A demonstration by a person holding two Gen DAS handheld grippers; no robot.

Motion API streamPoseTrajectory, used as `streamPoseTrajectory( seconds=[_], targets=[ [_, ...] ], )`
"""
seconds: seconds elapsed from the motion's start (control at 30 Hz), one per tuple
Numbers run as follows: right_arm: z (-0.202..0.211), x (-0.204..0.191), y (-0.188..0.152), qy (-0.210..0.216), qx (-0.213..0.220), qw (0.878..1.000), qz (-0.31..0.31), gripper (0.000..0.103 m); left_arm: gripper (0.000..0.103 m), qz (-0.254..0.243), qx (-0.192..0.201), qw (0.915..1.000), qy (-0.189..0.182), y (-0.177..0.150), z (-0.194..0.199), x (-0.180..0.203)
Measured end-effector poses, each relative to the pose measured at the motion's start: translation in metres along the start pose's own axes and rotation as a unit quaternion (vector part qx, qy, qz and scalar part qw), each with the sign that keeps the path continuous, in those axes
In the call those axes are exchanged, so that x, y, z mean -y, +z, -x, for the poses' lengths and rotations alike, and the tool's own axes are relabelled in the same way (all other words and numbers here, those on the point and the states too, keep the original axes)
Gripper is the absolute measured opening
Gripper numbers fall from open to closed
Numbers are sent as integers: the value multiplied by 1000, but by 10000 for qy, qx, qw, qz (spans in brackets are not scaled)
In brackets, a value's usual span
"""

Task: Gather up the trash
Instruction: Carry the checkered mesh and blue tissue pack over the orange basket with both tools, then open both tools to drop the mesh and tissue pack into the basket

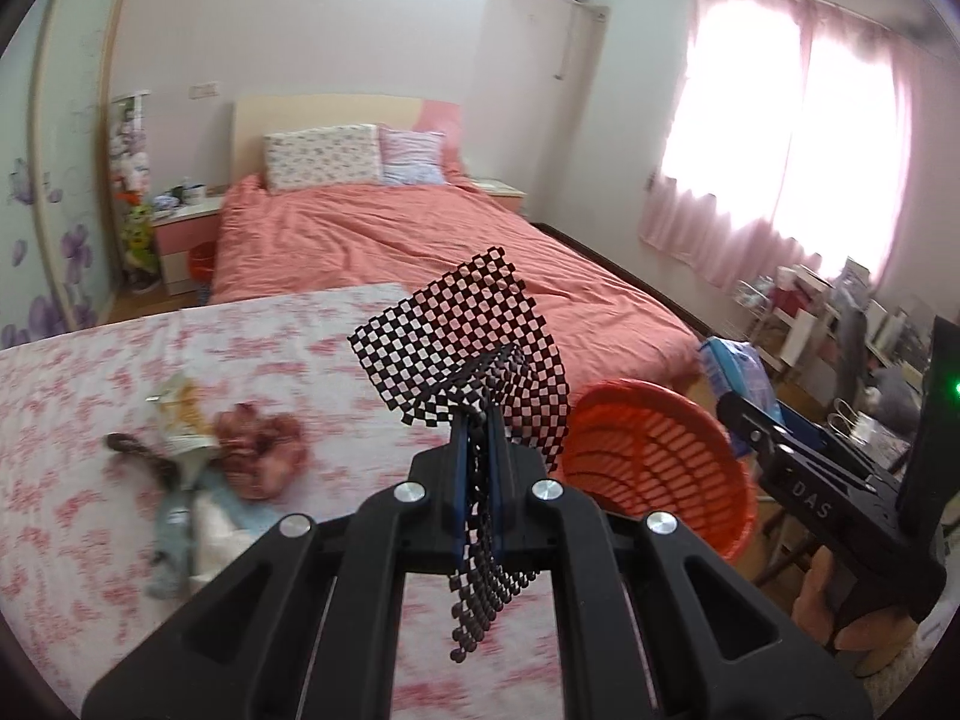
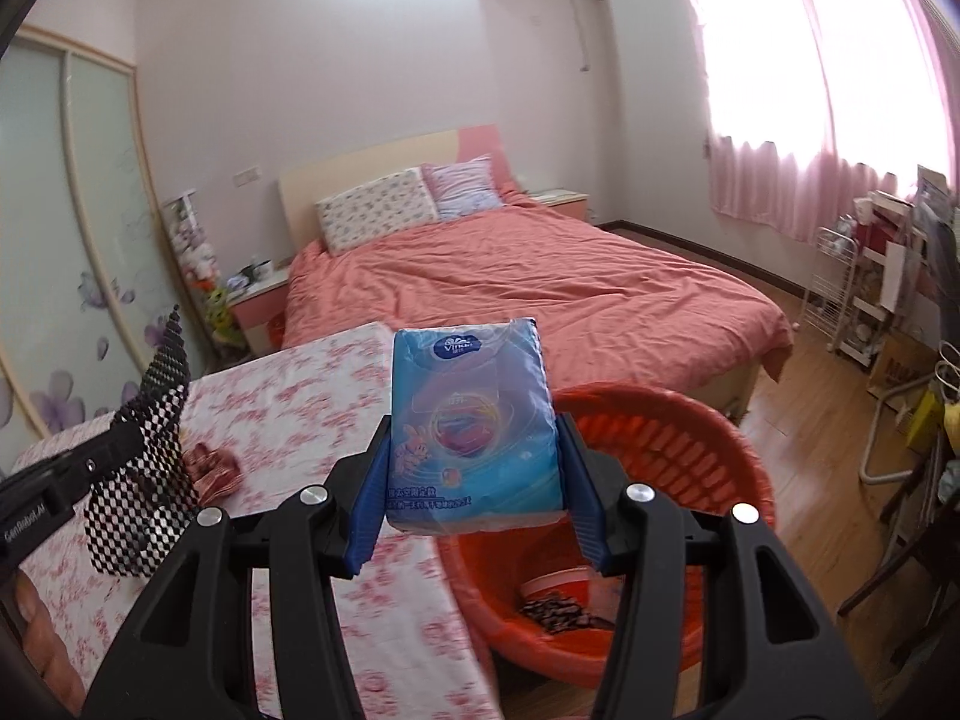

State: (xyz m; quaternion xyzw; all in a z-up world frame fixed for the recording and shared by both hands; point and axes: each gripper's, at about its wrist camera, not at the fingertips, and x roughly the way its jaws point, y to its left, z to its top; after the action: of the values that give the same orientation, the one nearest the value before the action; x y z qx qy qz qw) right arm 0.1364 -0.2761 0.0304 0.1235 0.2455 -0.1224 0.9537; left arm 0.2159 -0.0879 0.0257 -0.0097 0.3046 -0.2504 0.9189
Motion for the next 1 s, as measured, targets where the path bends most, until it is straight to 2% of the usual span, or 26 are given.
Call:
streamPoseTrajectory(
  seconds=[0.27,0.67,0.7,0.77,0.83,0.93,1.0],
  targets=[
    [-17,40,0,-268,-26,9992,-310,52,7,-337,-245,9980,-470,0,-48,61],
    [-42,78,-7,-437,-262,9958,-759,52,8,-659,-625,9931,-747,-6,-114,118],
    [-44,81,-7,-417,-295,9955,-796,52,9,-666,-666,9930,-715,-7,-120,119],
    [-48,84,-8,-355,-379,9946,-897,54,21,-657,-723,9931,-646,-6,-128,120],
    [-49,87,-10,-350,-392,9941,-952,55,37,-612,-757,9936,-565,-9,-134,118],
    [-50,88,-12,-339,-438,9940,-940,62,42,-598,-785,9941,-443,-12,-137,112],
    [-48,86,-13,-368,-456,9943,-889,63,44,-570,-792,9947,-323,-13,-136,104]
  ],
)
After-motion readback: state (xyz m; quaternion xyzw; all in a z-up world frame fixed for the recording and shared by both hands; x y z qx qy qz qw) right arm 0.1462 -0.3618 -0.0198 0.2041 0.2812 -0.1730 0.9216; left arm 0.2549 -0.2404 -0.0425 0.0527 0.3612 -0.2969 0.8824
